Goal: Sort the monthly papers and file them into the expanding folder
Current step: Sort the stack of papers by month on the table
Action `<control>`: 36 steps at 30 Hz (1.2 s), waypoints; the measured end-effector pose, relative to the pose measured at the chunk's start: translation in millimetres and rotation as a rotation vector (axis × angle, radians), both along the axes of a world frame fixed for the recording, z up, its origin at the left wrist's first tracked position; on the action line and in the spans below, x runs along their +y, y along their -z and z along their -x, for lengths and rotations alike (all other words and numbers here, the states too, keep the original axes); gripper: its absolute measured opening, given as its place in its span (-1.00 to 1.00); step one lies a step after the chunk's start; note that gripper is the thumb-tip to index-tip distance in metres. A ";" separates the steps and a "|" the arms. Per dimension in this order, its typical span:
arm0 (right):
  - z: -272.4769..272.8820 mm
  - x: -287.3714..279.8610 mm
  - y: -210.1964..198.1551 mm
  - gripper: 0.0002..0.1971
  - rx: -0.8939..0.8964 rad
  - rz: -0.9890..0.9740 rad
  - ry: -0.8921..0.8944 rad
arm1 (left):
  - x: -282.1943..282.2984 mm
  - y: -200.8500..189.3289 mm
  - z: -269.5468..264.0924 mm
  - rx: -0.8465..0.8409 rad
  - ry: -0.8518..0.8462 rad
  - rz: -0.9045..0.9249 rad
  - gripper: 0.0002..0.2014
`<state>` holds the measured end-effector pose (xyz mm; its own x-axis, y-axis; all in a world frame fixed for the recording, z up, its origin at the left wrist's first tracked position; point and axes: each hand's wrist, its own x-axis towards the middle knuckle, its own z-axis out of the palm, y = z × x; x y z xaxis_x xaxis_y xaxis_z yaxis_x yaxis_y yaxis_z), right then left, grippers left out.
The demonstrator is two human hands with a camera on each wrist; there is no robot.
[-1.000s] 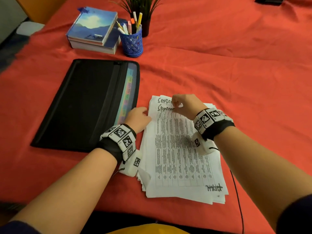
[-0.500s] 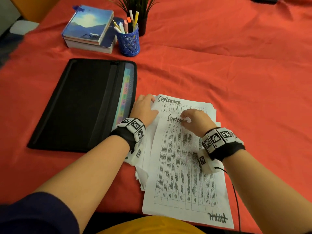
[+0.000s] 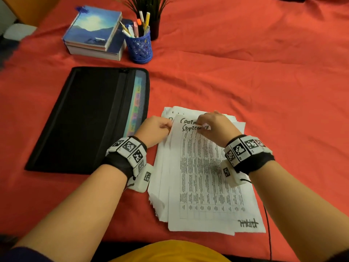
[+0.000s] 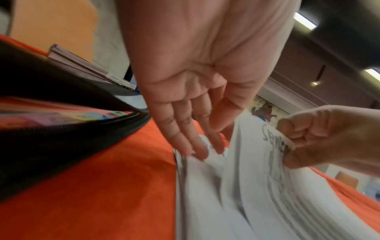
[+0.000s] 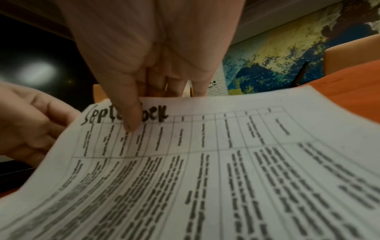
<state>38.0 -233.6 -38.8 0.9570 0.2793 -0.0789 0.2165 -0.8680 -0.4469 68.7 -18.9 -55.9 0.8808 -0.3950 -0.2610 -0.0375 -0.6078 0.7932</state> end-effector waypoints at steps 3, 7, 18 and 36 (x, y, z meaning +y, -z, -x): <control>7.9 3.8 -1.6 -0.81 -0.008 -0.079 0.034 | 6.0 5.4 -4.7 0.008 -0.061 -0.130 -0.68; 17.5 10.4 0.6 -0.59 0.047 -0.109 0.125 | 0.4 7.9 -5.3 0.004 -0.055 -0.271 -0.62; 21.2 10.3 7.0 -0.87 -0.044 -0.084 0.000 | -10.5 6.9 -6.6 -0.034 0.057 -0.334 -0.56; -6.8 4.0 -22.6 -0.81 0.019 0.001 -0.037 | -6.4 -2.1 -18.7 0.136 -0.154 0.164 -0.79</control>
